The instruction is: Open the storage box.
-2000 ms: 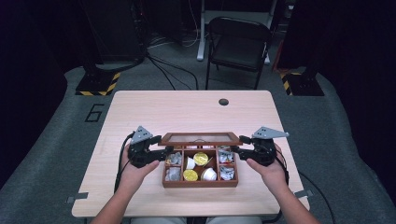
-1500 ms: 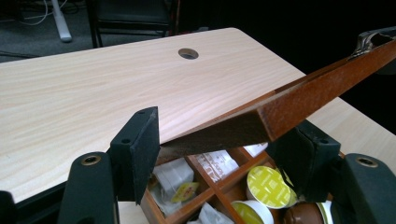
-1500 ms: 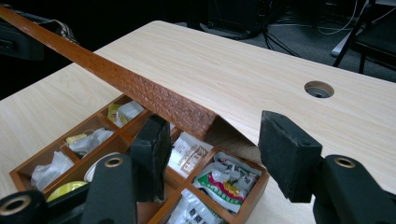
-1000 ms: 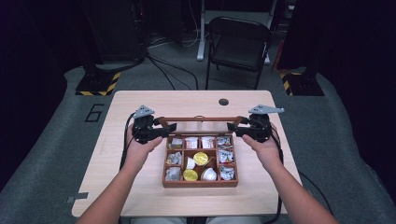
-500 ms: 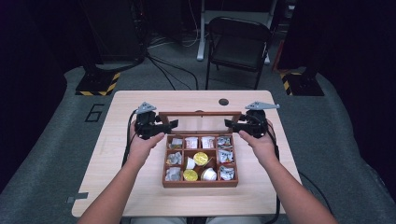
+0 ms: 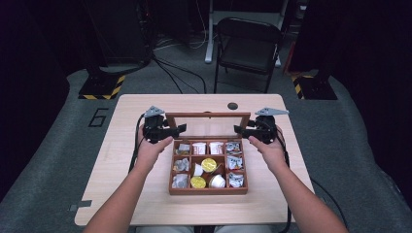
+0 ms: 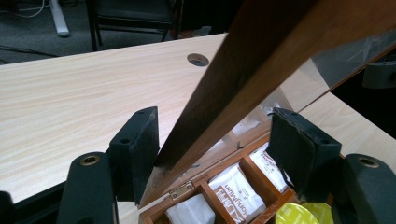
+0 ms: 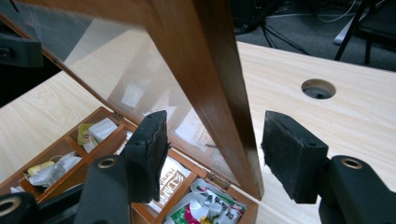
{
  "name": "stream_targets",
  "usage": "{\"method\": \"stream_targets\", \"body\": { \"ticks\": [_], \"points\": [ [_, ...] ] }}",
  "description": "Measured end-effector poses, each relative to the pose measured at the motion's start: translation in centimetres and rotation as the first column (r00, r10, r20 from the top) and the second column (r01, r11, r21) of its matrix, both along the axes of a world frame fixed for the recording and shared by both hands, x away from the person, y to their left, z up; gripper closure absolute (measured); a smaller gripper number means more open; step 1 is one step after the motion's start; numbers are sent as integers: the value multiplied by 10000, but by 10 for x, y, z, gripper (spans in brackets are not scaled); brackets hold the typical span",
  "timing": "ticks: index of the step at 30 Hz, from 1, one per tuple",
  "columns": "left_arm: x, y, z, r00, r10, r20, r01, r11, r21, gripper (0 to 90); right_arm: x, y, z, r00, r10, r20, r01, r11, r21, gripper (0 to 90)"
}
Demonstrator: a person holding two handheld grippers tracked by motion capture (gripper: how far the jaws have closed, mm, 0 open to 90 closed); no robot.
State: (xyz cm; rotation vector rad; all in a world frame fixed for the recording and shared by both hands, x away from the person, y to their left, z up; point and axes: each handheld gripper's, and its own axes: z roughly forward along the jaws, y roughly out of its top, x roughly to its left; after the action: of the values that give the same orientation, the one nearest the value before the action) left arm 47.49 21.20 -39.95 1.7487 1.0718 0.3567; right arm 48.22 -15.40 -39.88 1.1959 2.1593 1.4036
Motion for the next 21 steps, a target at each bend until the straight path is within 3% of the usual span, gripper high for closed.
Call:
{"method": "stream_targets", "body": {
  "ticks": [9, 21],
  "points": [
    [8, -1, -10, 10000, 96, -18, -97, 9998, -159, 338, 9, 6, -10, 9999, -11, -101, 9, 9998, -206, 405],
    [16, -4, -23, 9996, 252, -149, -253, 9997, -58, 337, 16, 12, -18, 9995, -254, -181, 246, 9986, -464, 404]
  ]
}}
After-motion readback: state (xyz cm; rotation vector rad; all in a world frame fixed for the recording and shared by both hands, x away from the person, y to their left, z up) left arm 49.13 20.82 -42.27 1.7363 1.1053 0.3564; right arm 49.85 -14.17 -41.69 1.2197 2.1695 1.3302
